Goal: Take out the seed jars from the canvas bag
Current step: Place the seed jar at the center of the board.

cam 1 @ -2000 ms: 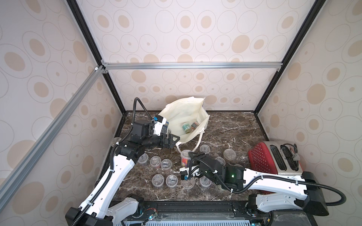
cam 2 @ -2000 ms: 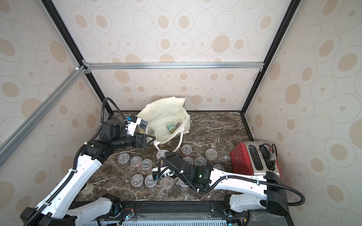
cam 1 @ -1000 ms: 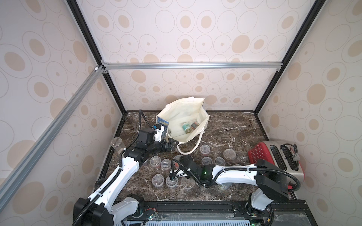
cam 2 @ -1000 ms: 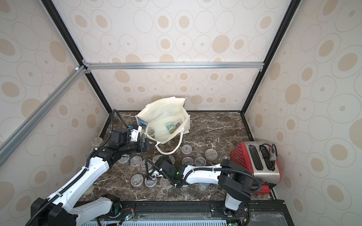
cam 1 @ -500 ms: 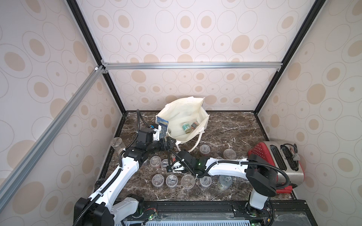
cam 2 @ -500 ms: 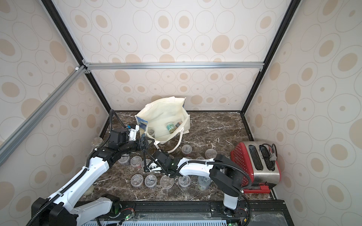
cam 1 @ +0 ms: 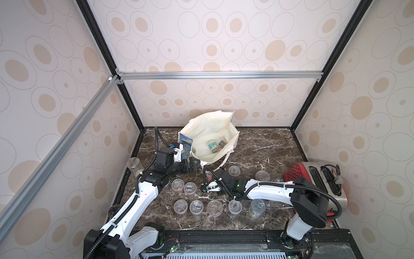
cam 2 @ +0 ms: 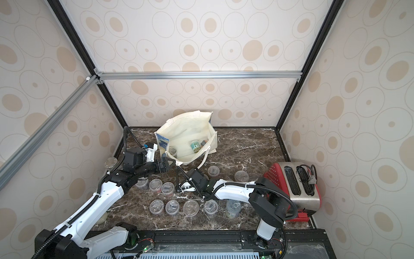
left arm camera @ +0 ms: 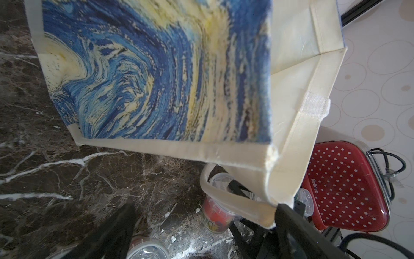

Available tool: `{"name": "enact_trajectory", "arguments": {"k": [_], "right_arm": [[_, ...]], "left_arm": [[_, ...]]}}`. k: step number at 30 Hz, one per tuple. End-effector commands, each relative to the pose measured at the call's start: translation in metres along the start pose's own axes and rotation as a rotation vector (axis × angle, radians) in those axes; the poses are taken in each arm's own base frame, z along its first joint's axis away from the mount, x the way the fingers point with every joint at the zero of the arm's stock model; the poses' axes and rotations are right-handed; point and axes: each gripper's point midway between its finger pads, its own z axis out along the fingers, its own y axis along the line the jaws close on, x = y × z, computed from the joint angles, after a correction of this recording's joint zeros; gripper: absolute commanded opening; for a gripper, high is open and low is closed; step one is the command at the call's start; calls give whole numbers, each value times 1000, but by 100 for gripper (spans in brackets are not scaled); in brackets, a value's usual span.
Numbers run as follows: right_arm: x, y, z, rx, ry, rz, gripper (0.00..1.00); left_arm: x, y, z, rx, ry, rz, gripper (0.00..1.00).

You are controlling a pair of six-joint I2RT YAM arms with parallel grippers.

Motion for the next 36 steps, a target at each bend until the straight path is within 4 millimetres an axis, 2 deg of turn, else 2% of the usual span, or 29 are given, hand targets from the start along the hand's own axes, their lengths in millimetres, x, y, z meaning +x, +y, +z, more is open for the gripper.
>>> {"name": "enact_trajectory", "arguments": {"k": [1,8,15,20,24,30,36], "right_arm": [[-14,-2,5,5,-30,-30,66],[-29,0,29,11,5,-41,68],[-29,1,50,24,41,-58,70],[-28,-6,59,60,62,-58,73],[-29,-2,57,33,47,-46,77],[-23,20,42,-51,6,-71,82],[-24,16,26,-54,-27,-58,83]], "left_arm": [[-5,-6,-5,30,-23,0,98],[0,-5,-4,43,-14,-17,98],[1,-4,-2,46,-14,-31,98],[-1,-5,-2,46,-16,-31,98],[-2,-5,-2,47,-18,-31,98],[0,-2,-2,35,-19,-30,98],[0,-1,-1,32,-21,-31,98]]}}
